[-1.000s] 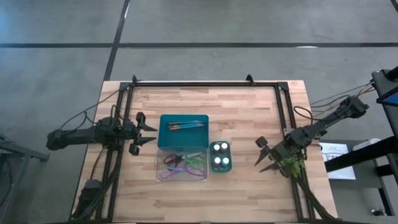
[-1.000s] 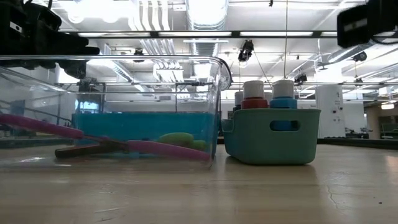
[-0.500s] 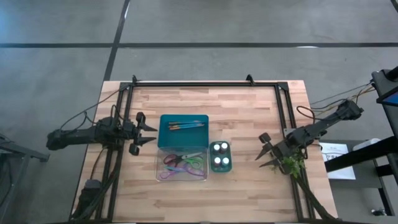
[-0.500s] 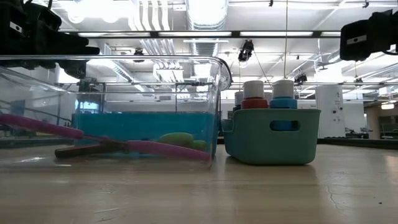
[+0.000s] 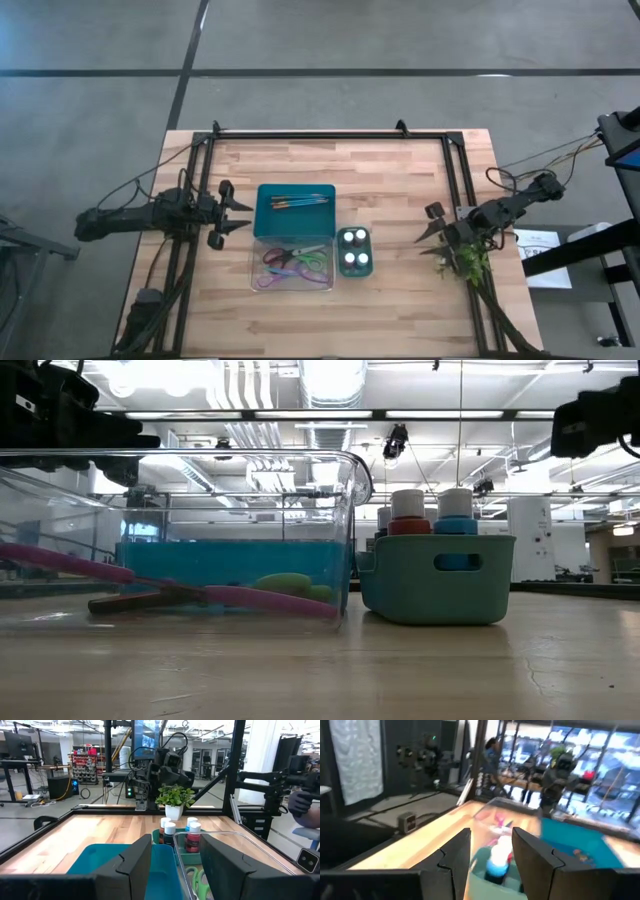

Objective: Pick & Place Paint Supplies
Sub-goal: Return to Home Position

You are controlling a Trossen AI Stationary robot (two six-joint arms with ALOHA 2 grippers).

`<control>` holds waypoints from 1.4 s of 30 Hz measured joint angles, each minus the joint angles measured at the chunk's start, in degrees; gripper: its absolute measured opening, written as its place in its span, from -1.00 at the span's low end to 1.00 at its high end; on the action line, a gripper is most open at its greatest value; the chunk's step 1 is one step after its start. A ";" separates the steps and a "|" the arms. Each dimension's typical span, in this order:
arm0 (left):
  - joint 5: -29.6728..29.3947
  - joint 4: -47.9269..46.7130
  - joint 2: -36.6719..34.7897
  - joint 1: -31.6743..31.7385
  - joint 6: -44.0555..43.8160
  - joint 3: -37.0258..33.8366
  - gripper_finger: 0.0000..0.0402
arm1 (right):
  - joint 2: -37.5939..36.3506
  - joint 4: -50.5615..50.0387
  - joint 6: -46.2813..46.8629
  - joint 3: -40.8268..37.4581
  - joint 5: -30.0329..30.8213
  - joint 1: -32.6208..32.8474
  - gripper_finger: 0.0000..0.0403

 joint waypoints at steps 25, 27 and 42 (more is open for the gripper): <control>-0.01 0.01 -0.02 0.02 -0.01 -0.02 -0.14 | 1.09 -0.94 -2.16 -0.02 -5.42 -9.06 -0.29; -0.01 -0.01 -0.02 0.00 -0.01 -0.02 -0.14 | 0.02 -0.88 -1.39 -0.02 -5.42 -11.86 -0.29; -0.01 -0.01 0.09 0.02 -0.03 -0.02 -0.14 | 0.02 -2.03 0.36 0.32 -5.40 -25.03 -0.29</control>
